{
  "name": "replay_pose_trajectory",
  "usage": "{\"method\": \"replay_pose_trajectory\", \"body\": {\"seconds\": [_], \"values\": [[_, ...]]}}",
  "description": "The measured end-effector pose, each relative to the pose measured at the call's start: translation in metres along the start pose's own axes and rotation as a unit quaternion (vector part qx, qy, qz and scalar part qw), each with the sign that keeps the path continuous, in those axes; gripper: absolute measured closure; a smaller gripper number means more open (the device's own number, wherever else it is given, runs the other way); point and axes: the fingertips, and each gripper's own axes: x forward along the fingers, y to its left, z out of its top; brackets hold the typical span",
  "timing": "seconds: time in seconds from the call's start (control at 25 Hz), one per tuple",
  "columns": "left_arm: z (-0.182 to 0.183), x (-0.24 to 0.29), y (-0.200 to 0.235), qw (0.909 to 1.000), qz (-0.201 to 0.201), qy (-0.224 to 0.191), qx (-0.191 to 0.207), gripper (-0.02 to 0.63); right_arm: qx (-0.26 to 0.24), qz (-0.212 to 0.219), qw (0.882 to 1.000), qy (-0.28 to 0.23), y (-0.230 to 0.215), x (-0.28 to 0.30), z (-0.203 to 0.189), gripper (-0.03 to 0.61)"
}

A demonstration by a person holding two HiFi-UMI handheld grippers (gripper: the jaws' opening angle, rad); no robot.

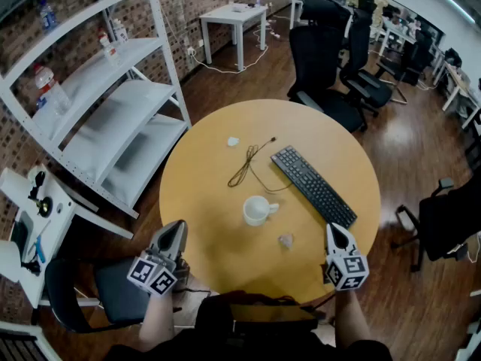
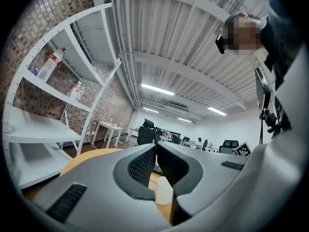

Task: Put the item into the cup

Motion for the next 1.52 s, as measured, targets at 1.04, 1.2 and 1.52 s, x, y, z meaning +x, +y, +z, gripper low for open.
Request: {"method": "replay_pose_trajectory", "body": {"seconds": [1.04, 1.2, 1.52], "values": [[-0.011, -0.048, 0.027, 0.9967, 0.059, 0.055, 0.002, 0.603, -0.073, 0.045, 0.967, 0.241, 0.060, 0.100, -0.175, 0.290], [-0.010, -0.044, 0.031, 0.9971, 0.055, 0.052, 0.003, 0.603, -0.092, 0.046, 0.962, 0.252, 0.060, 0.098, -0.180, 0.338], [-0.005, -0.023, 0.028, 0.9991, 0.031, 0.029, 0.002, 0.603, -0.135, 0.086, 0.955, 0.251, 0.059, 0.098, -0.149, 0.453]]}}
